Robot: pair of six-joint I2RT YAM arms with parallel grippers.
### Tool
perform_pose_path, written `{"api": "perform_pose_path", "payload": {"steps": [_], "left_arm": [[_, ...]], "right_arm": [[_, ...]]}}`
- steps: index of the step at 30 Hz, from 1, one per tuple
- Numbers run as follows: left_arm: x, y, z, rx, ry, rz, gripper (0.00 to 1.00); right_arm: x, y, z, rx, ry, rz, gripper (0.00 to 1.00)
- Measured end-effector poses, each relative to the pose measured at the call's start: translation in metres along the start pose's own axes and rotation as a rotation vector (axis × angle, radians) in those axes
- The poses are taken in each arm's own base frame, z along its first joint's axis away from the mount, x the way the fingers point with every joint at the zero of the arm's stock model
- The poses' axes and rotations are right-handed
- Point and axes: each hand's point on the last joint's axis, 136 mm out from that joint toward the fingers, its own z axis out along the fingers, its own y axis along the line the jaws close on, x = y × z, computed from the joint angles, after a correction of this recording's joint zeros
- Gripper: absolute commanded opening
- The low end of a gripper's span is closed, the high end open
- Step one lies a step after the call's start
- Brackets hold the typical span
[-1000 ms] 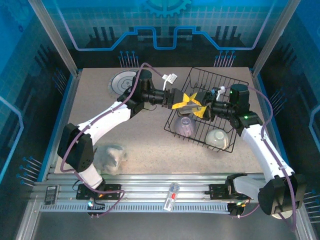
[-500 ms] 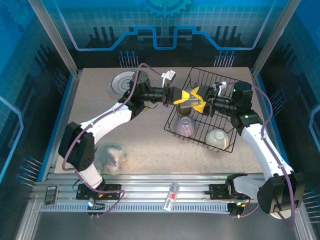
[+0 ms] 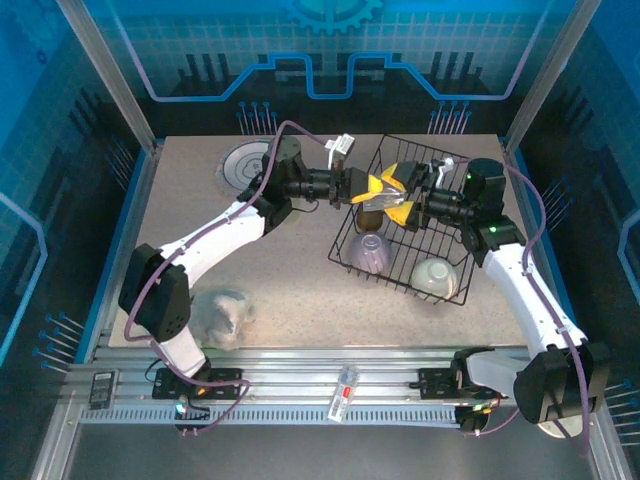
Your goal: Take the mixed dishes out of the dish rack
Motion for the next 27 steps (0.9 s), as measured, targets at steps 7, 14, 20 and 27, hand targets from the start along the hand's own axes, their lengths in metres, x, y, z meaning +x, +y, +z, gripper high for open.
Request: {"api": "perform_pose_path", "payload": {"steps": [7, 14, 20, 27], "left_arm": [[-0.015, 0.002, 0.003, -0.052, -0.010, -0.003, 0.00], [-0.049, -0.007, -0.018, -0.205, -0.100, 0.078, 0.00], [-0.071, 0.017, -0.065, -0.439, -0.210, 0.068, 0.00], [-0.061, 0.033, -0.133, -0.746, -0.310, 0.025, 0.00]], "right_arm": [[0.004, 0.017, -0.013, 0.031, -0.032, -0.085, 1.00], [0.011, 0.040, -0.035, 0.073, -0.090, -0.236, 1.00], [0.004, 0.028, -0.040, 0.152, -0.137, -0.260, 1.00], [-0.013, 0.018, -0.038, 0.244, -0.175, -0.285, 1.00]]}}
